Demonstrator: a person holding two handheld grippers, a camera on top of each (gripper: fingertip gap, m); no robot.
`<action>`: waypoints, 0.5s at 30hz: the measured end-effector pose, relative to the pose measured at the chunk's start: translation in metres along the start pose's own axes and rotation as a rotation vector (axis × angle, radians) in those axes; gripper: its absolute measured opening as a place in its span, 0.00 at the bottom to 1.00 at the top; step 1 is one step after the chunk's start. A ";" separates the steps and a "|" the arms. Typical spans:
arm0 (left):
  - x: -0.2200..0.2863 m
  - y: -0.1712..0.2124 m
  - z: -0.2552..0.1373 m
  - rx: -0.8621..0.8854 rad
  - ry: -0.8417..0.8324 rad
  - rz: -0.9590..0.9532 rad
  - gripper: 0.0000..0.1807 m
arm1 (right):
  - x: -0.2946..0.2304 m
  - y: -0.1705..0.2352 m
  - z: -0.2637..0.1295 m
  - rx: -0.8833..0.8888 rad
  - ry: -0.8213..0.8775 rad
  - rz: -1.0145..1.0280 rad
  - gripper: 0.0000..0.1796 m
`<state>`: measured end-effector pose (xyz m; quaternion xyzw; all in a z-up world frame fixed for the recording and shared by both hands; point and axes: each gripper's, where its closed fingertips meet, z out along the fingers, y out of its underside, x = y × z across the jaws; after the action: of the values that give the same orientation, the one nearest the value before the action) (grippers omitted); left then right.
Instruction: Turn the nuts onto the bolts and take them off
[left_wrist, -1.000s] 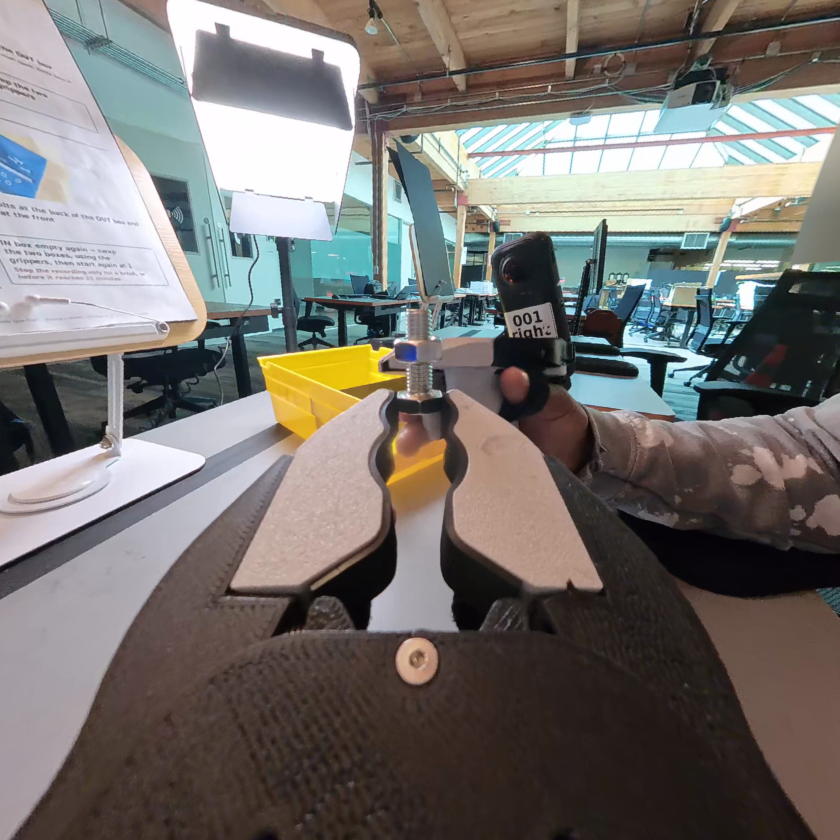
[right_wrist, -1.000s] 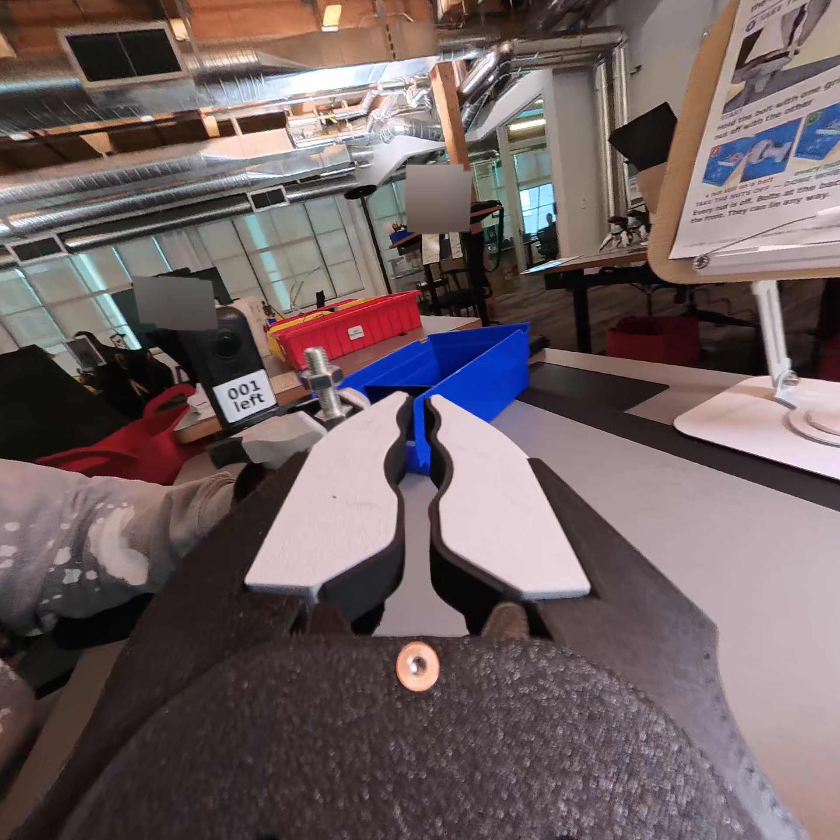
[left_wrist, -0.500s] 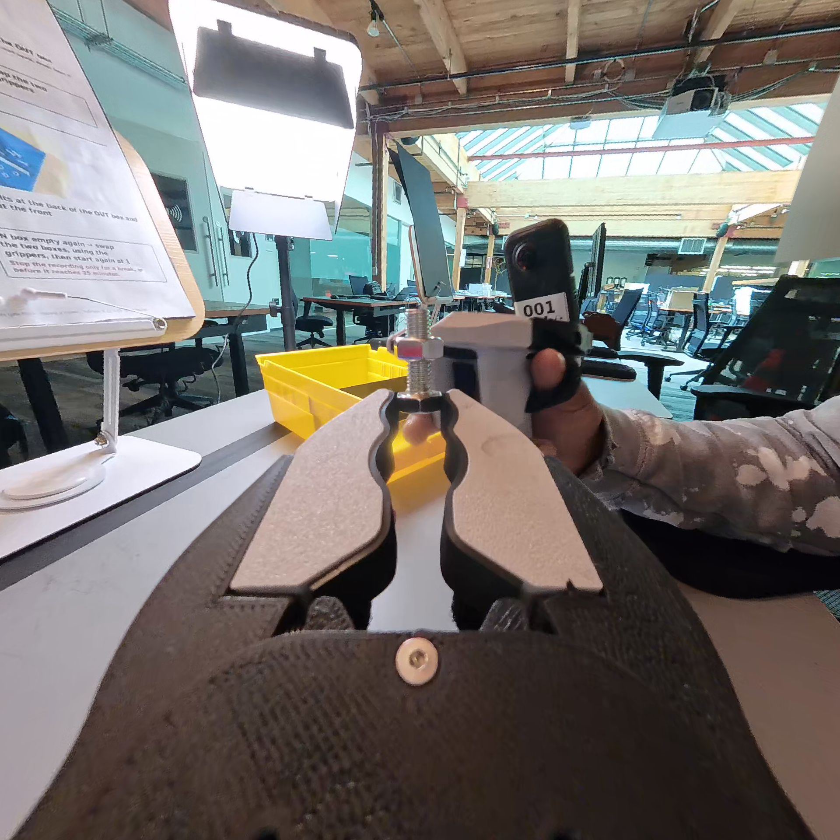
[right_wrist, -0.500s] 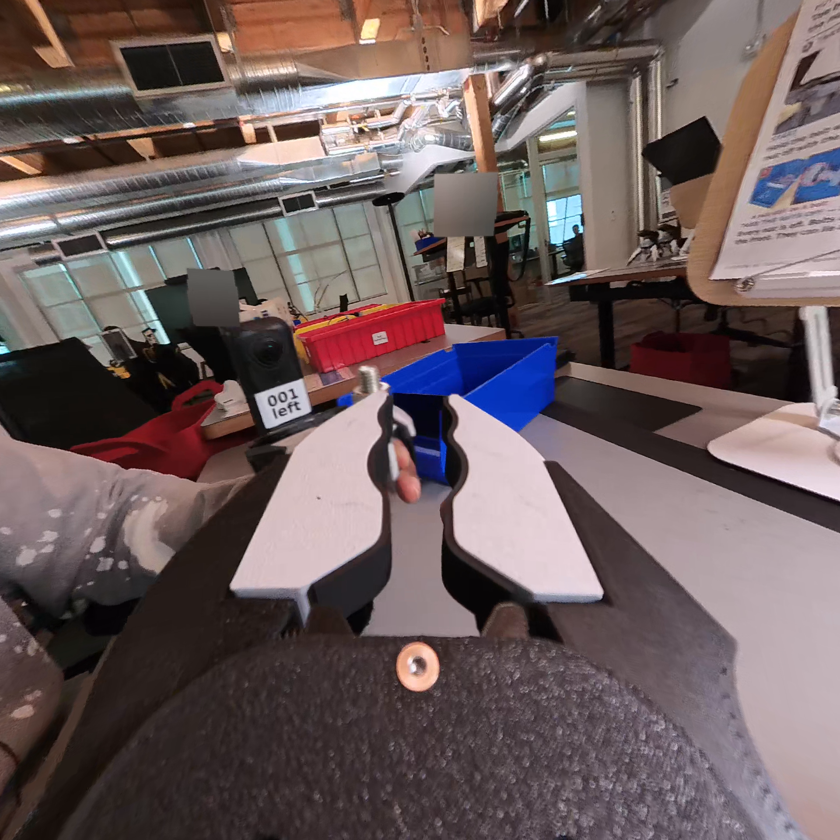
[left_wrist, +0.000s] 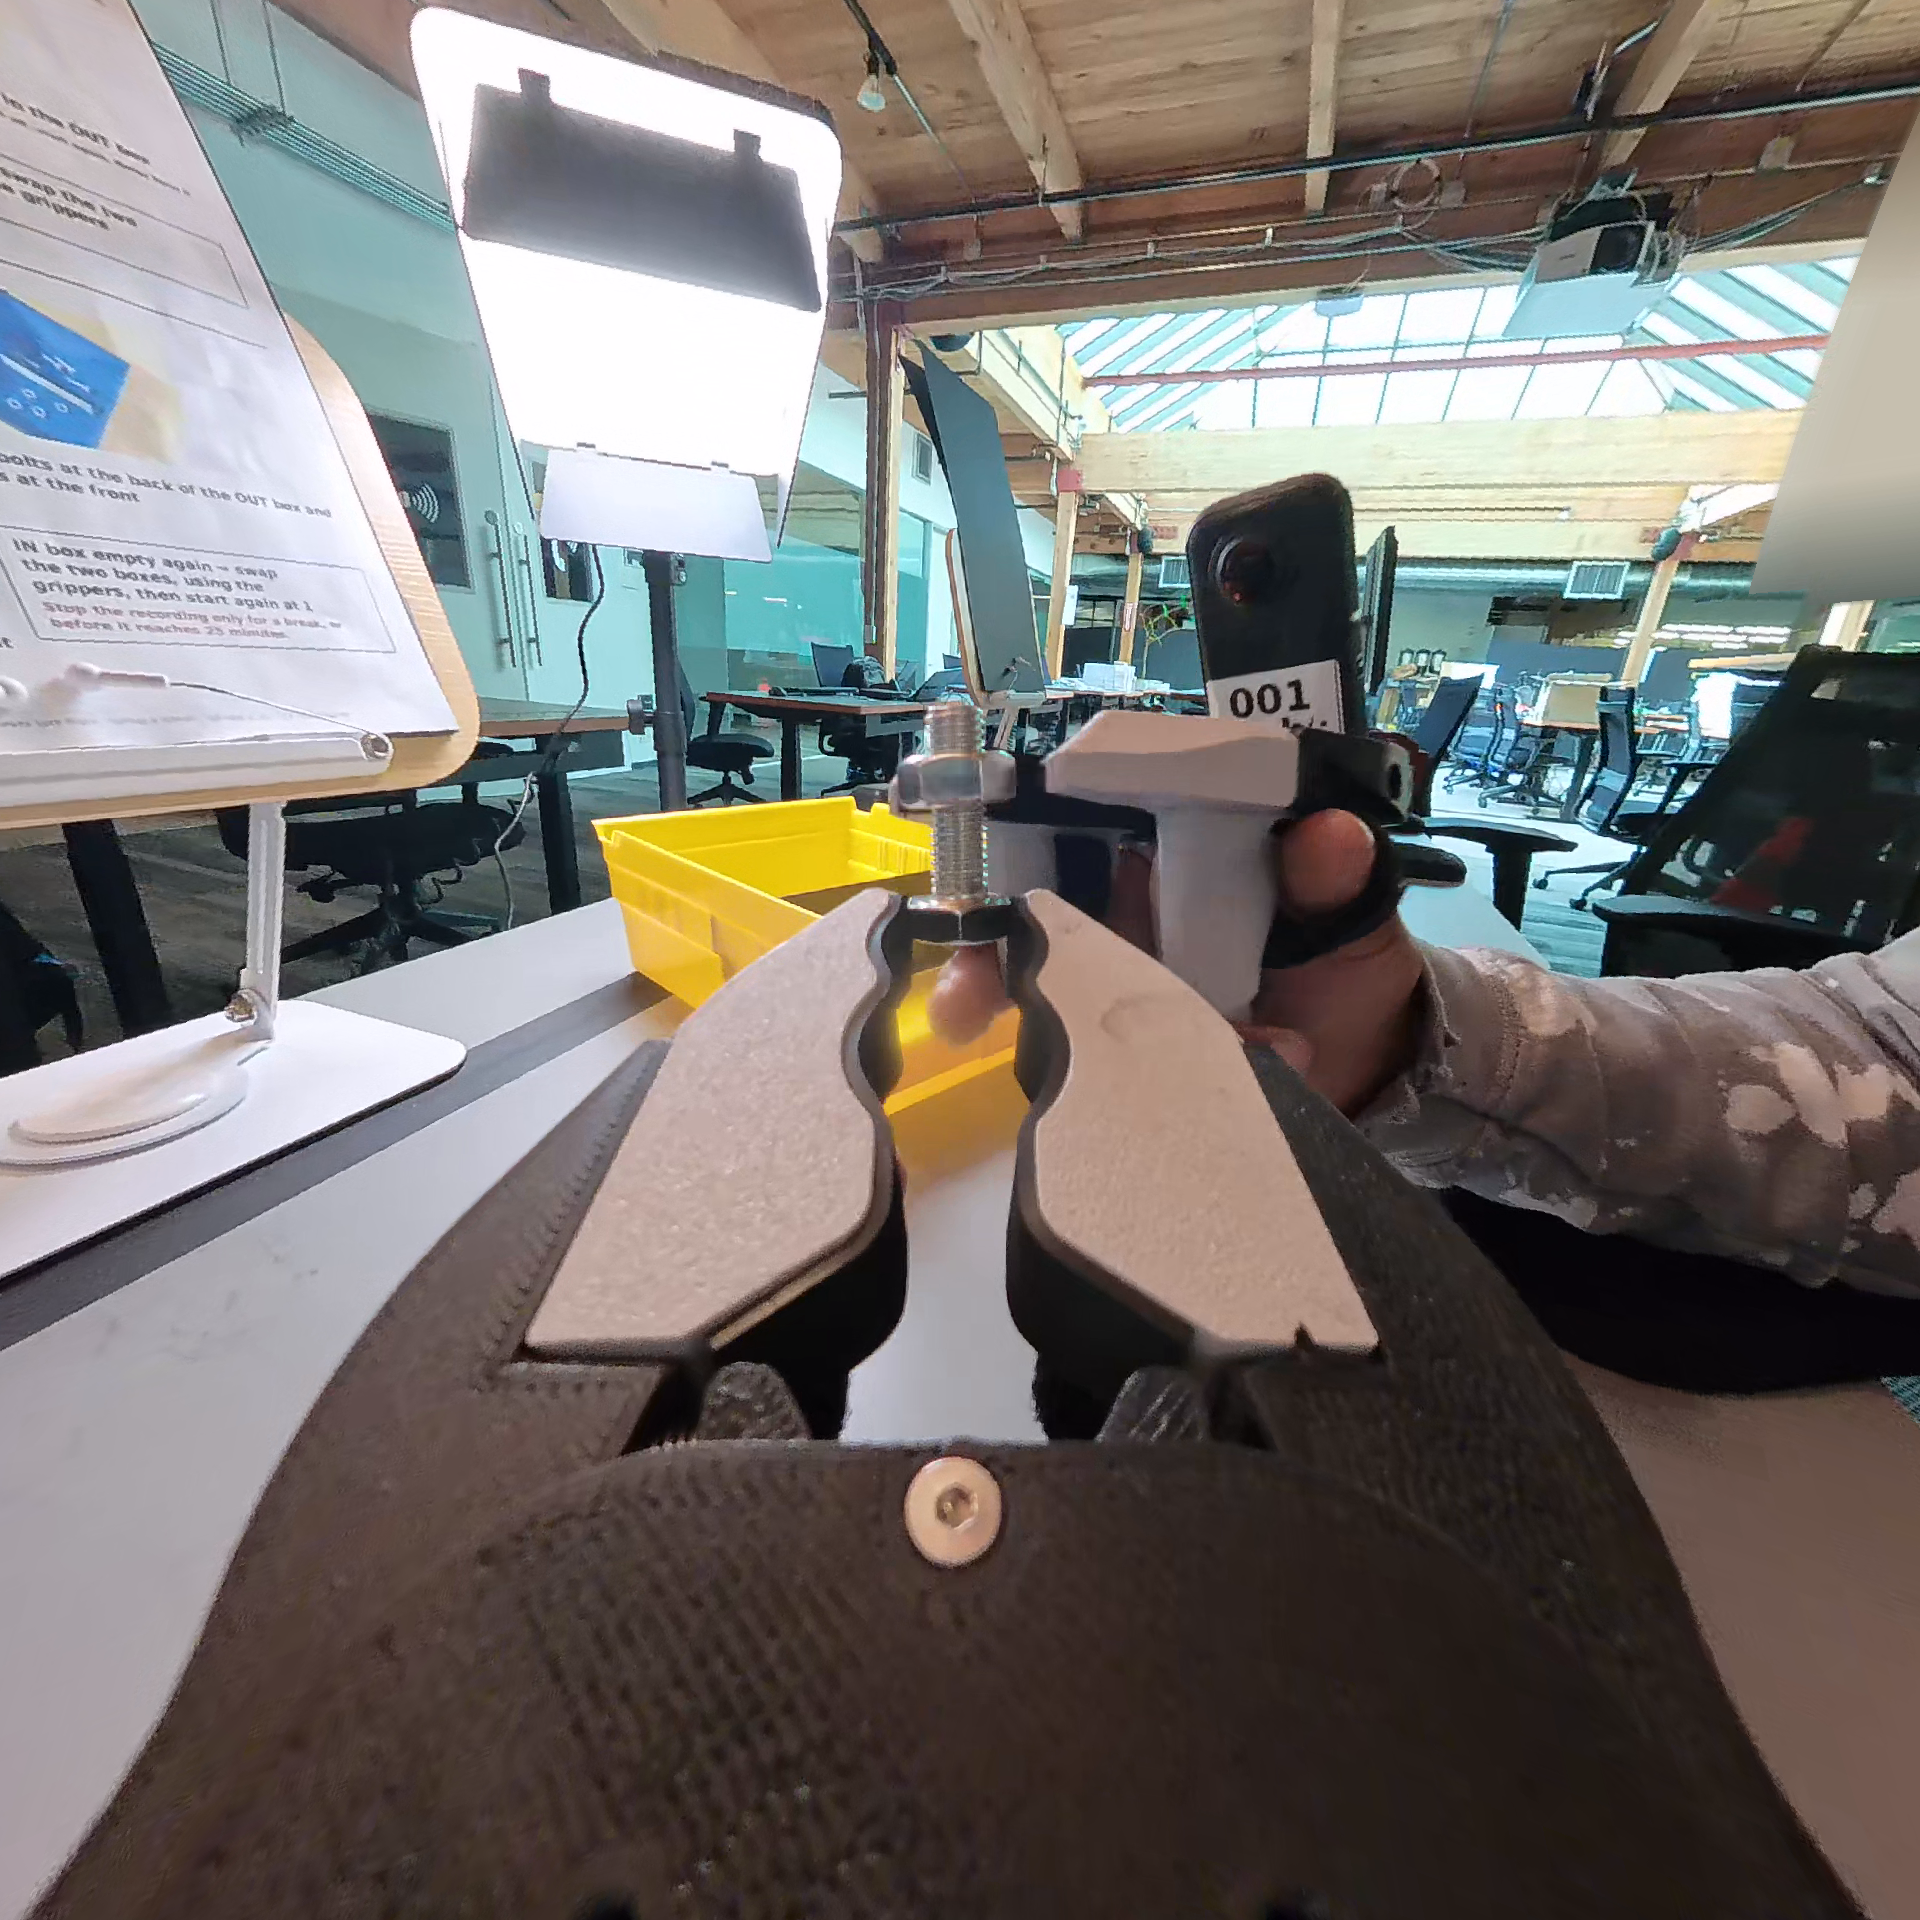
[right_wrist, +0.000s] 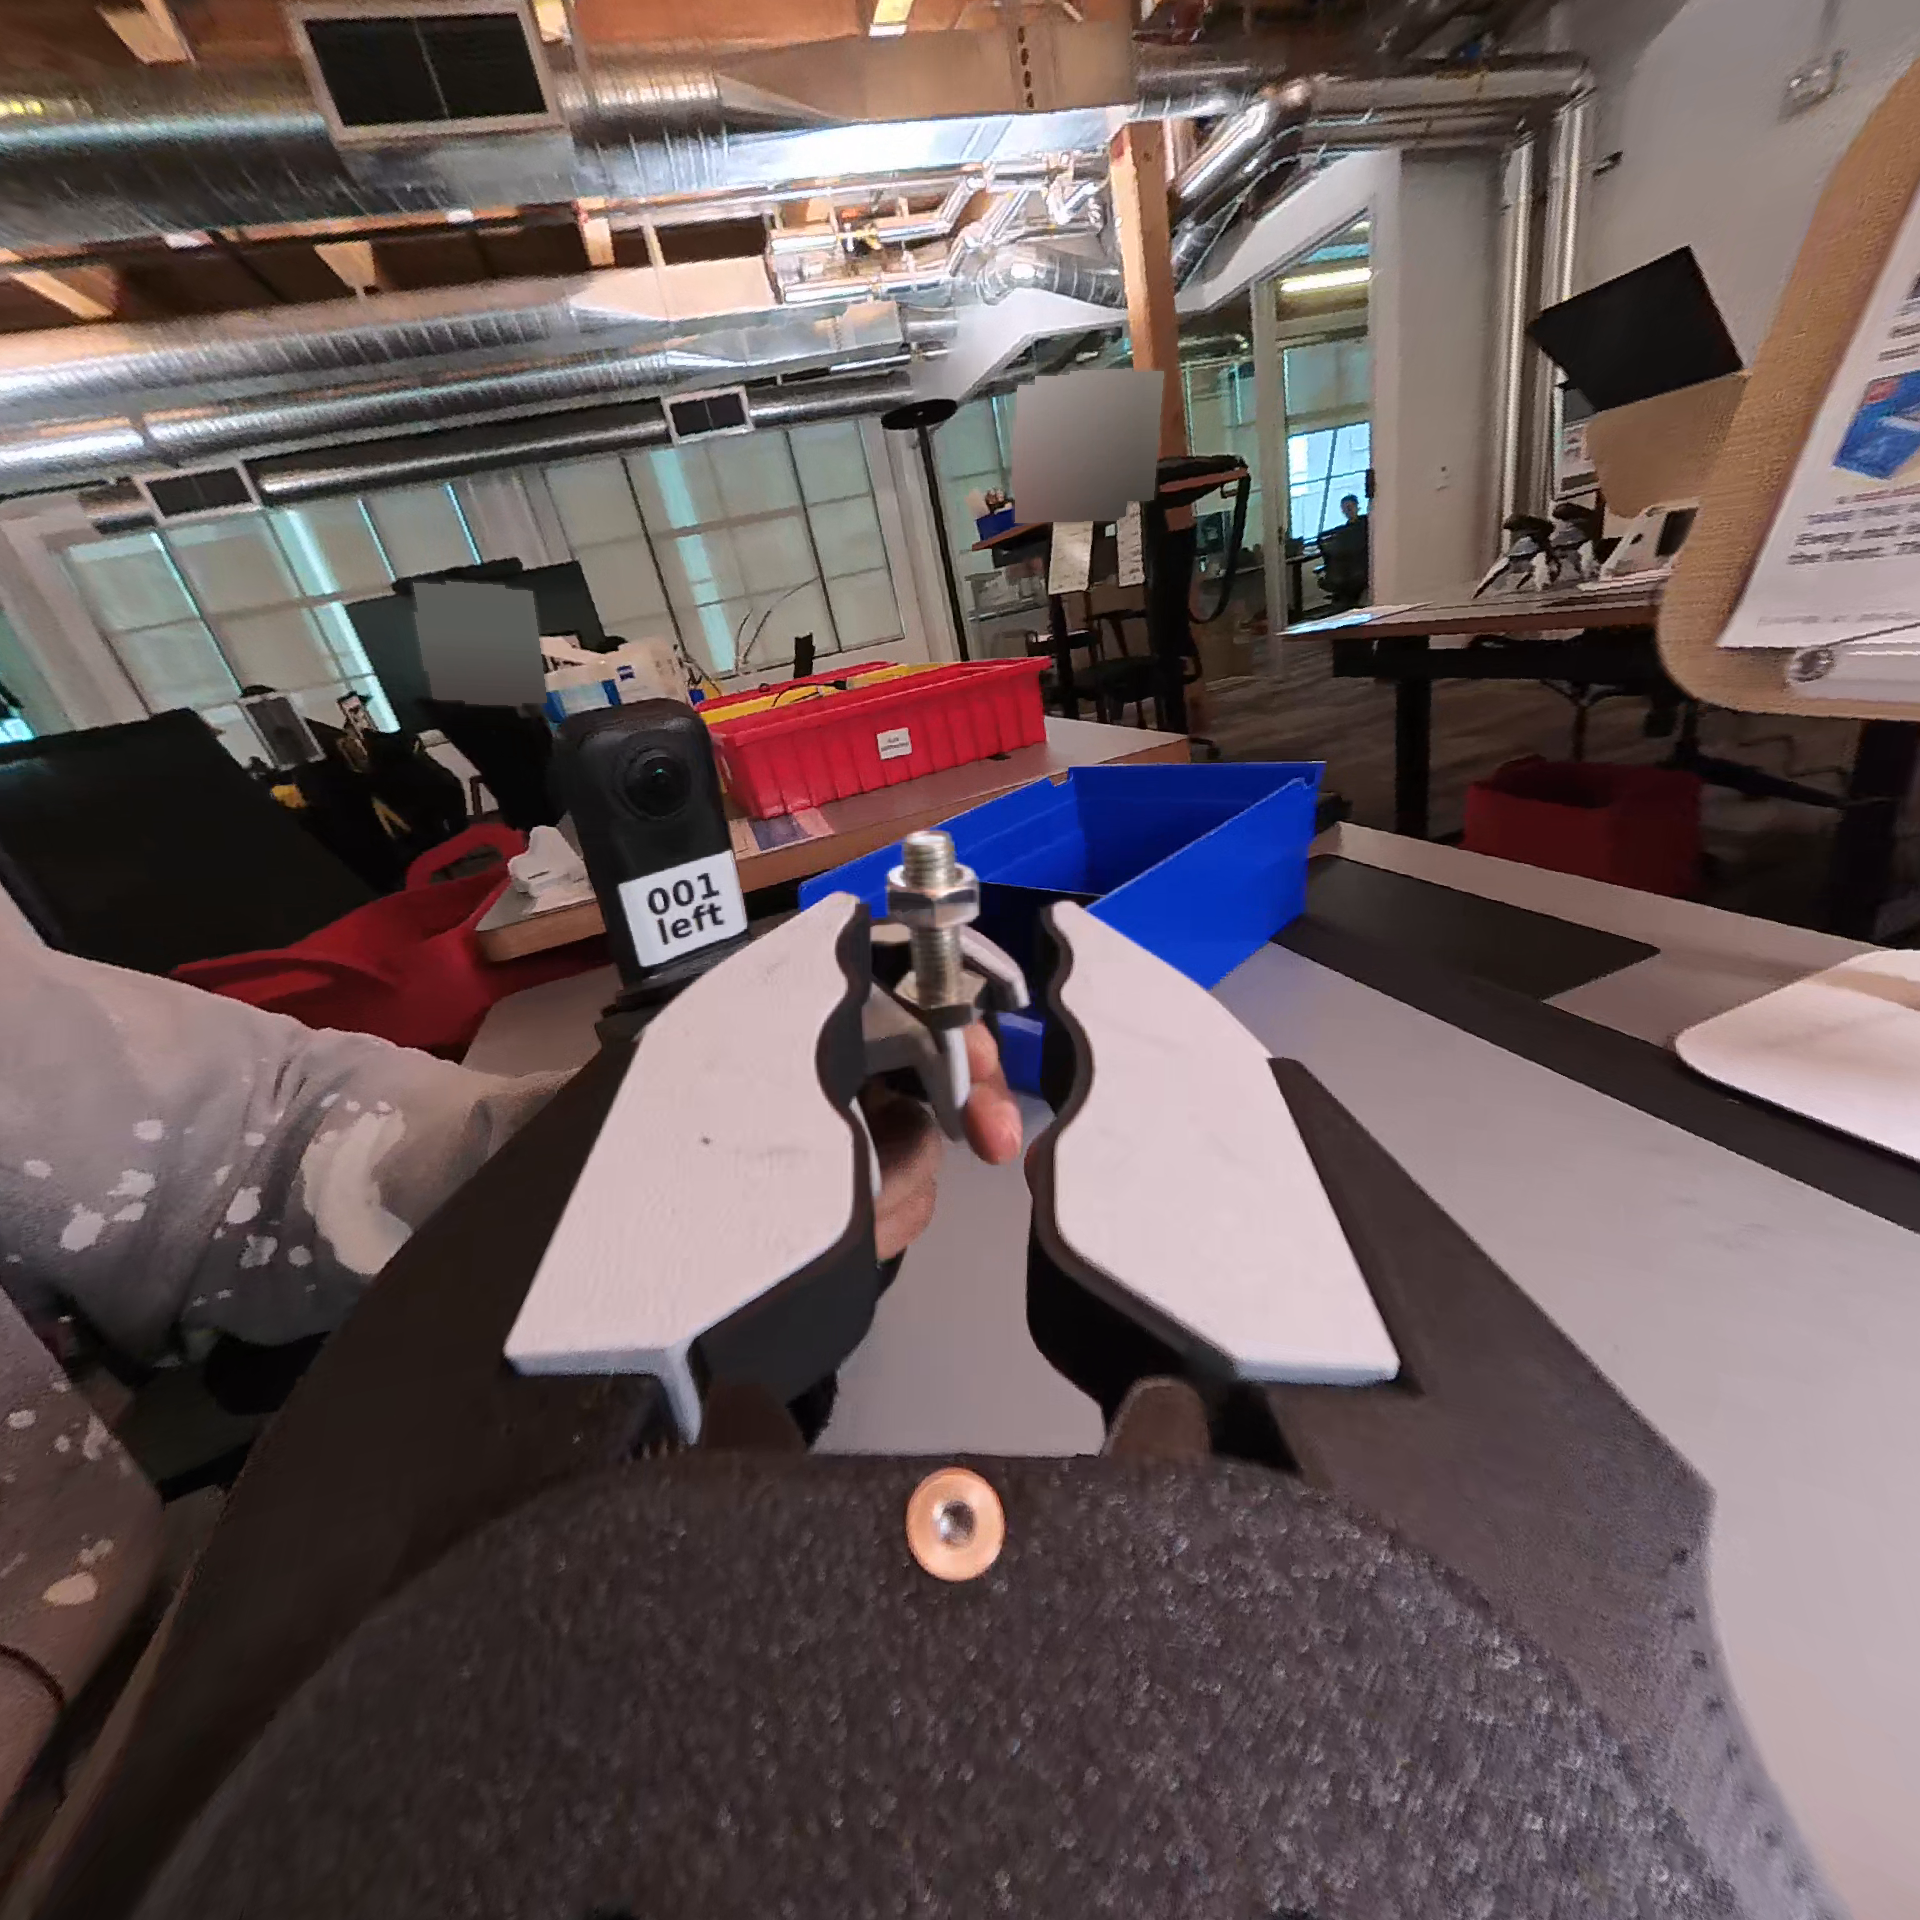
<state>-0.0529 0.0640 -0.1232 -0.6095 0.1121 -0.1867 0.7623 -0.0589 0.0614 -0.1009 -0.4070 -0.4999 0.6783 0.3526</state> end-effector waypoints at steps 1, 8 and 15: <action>0.002 0.000 0.001 -0.001 0.005 0.004 0.10 | -0.003 0.001 0.002 -0.003 -0.003 -0.001 0.16; -0.001 -0.005 -0.001 0.016 -0.006 -0.007 0.10 | 0.029 -0.005 -0.013 0.043 0.082 0.062 0.06; 0.004 0.001 0.002 0.001 0.006 -0.008 0.10 | 0.002 -0.001 0.002 0.017 -0.010 0.048 0.16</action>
<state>-0.0486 0.0643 -0.1231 -0.6091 0.1118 -0.1917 0.7614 -0.0614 0.0624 -0.0998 -0.4127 -0.4861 0.6926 0.3372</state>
